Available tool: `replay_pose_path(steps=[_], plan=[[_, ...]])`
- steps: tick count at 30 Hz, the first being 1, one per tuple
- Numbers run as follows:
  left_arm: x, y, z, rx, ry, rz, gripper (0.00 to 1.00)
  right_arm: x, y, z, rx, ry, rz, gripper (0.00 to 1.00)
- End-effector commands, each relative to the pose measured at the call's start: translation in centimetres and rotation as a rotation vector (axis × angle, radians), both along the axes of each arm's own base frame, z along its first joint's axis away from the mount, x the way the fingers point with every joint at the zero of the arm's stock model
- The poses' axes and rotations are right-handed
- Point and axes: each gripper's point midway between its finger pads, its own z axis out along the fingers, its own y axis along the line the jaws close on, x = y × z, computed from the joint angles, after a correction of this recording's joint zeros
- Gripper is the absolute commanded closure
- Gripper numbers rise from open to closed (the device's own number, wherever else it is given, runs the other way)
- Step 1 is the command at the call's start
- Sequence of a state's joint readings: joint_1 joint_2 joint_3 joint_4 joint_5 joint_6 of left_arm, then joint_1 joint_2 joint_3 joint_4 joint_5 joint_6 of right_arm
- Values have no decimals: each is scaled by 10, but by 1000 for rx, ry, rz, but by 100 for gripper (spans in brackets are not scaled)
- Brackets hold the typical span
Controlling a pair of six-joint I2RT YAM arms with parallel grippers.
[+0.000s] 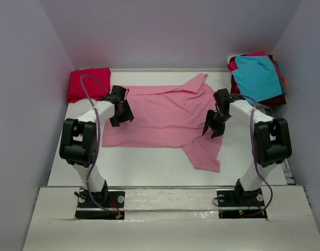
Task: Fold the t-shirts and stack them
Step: Flatten the tshirt out
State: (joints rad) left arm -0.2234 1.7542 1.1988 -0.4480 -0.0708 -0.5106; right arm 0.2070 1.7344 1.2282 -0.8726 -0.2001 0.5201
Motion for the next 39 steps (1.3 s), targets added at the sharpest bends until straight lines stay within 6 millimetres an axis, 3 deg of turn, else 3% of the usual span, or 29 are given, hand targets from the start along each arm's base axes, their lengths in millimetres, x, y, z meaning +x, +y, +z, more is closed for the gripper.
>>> replay_pose_path(steps=[1,6,13,17,22,32,35,39], plan=[[-21,7,-13,36,66,30,29,-8,13,-11,35,-9,34,45],[-31,6,-28,32,125,32,31,-24,10,-33,25,61,23,46],[-49,0,-42,-10,198,18,36,-35,7,-42,12,107,3,47],[-64,-9,-51,-65,242,-1,37,-55,10,-49,26,166,2,49],[-83,-9,-55,-79,275,-7,38,-78,8,-47,42,194,-6,49],[-126,-7,-46,-116,321,-23,38,-129,-4,-18,35,229,-26,48],[-139,-3,-42,-109,330,-27,38,-139,-6,-15,32,243,-29,48],[-160,-1,-41,-118,350,-36,38,-166,-14,-15,20,265,-31,47]])
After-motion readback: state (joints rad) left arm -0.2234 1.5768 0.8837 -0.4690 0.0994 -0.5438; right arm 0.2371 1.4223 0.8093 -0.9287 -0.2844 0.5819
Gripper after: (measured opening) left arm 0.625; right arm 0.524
